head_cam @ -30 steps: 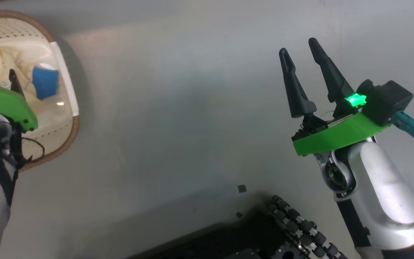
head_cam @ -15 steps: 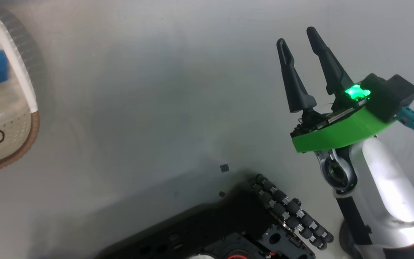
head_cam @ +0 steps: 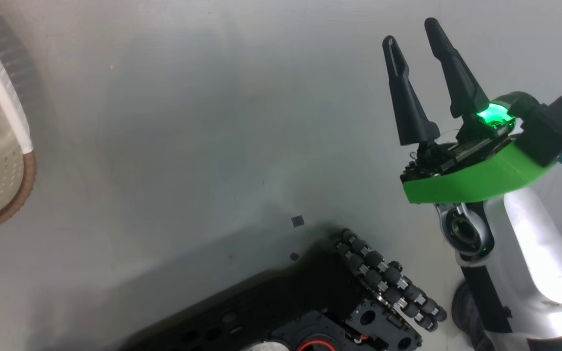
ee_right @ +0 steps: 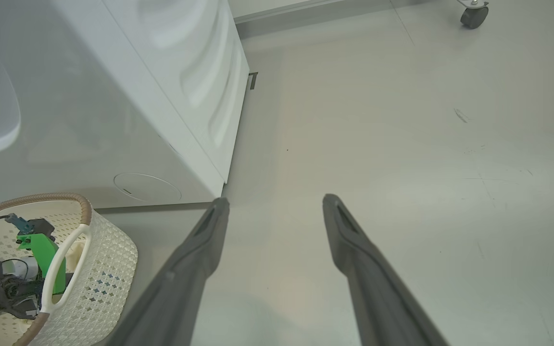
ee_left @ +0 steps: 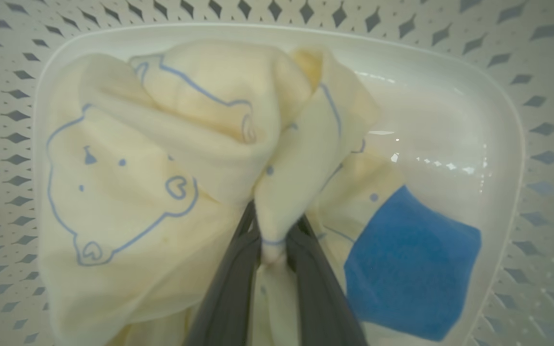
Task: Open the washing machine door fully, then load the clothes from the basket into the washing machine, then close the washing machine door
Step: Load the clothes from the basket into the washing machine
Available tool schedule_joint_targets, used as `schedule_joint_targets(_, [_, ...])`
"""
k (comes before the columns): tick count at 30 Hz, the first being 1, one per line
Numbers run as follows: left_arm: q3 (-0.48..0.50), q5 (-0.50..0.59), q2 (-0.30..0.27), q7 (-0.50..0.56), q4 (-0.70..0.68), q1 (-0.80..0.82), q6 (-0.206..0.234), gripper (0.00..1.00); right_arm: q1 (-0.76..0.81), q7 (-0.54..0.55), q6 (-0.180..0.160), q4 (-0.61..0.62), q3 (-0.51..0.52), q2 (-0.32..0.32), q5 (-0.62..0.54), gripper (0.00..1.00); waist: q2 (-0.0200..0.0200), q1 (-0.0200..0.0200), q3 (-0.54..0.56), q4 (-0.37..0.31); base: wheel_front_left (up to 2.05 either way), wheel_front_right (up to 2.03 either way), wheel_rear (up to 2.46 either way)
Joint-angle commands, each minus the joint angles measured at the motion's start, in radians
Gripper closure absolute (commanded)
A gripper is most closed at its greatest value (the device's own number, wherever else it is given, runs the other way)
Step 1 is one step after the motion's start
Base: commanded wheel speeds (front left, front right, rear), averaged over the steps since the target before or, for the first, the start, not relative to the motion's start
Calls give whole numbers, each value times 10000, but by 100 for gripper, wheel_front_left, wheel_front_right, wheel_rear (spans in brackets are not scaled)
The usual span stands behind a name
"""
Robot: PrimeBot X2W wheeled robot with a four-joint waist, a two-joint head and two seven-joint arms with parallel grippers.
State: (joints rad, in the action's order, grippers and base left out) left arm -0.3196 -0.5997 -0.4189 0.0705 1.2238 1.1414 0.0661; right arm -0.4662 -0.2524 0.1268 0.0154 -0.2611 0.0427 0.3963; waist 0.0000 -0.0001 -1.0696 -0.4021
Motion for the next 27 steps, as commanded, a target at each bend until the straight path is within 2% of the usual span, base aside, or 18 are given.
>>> schedule_joint_targets(1, [142, -43, -187, 5, 145, -482, 75, 100, 356, -93, 39, 302, -49, 76, 83, 0, 0, 1, -3, 2, 0, 0, 0])
schedule_joint_targets(10, [-113, 129, 138, -1262, 42, -770, 14, 100, 291, -93, 39, 266, 141, 76, -140, 0, 0, 1, 340, 350, 0, 0, 0])
schedule_joint_targets(20, [-246, 230, 713, -3034, -184, -1339, 121, 100, 556, -93, 39, 126, 646, 76, -733, 0, 0, 1, 1498, 1182, 0, 0, 0])
schedule_joint_targets(24, [-197, 301, 914, -3287, -673, -1738, 203, 100, 818, -93, 39, 57, 875, 96, -1033, 0, 0, 1, 2134, 1551, 0, 0, 0])
schedule_joint_targets(27, [-40, 516, 1021, -3314, -1665, -2172, 434, 100, 1062, -93, 39, 11, 1053, 153, -1186, 0, 0, 1, 2642, 1846, 0, 0, 0])
